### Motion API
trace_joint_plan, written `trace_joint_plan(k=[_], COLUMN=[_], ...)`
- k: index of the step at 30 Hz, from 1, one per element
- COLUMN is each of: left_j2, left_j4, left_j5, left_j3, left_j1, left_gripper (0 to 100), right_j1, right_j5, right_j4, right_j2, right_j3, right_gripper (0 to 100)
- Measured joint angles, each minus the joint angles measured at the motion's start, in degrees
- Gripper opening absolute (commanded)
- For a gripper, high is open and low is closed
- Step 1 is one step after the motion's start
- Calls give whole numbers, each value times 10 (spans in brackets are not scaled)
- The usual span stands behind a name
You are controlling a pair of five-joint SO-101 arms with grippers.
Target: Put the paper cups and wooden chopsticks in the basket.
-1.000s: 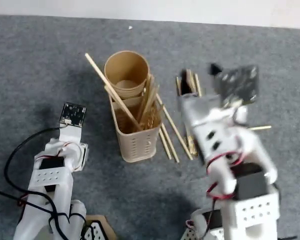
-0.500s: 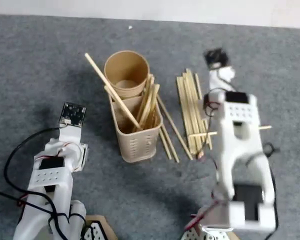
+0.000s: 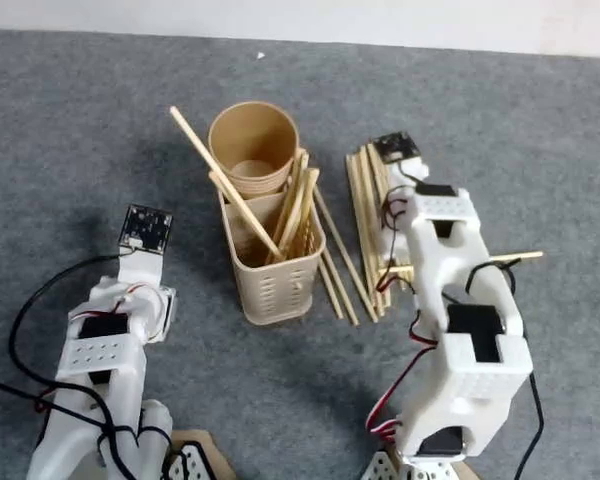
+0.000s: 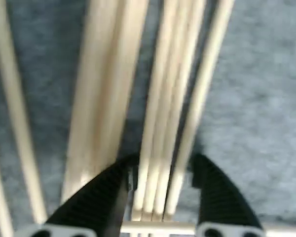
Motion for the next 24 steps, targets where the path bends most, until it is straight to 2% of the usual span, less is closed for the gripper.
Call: trace_joint_plan(k=[1, 12, 18, 24], left_j2=[0, 0, 0, 0], left_j4=[0, 0, 0, 0], left_j5=[0, 0, 0, 0], left_j3=[0, 0, 0, 0], left_j1=[0, 0, 0, 0], left_gripper=[182, 182, 182, 182], right_j1=[7, 54, 41, -11], right_j5=[0, -14, -52, -82], right_j4=[0, 4, 4, -4], right_j2=[1, -11, -141, -284], right_j3=[-4, -37, -37, -37], right_gripper=[5, 5, 5, 5])
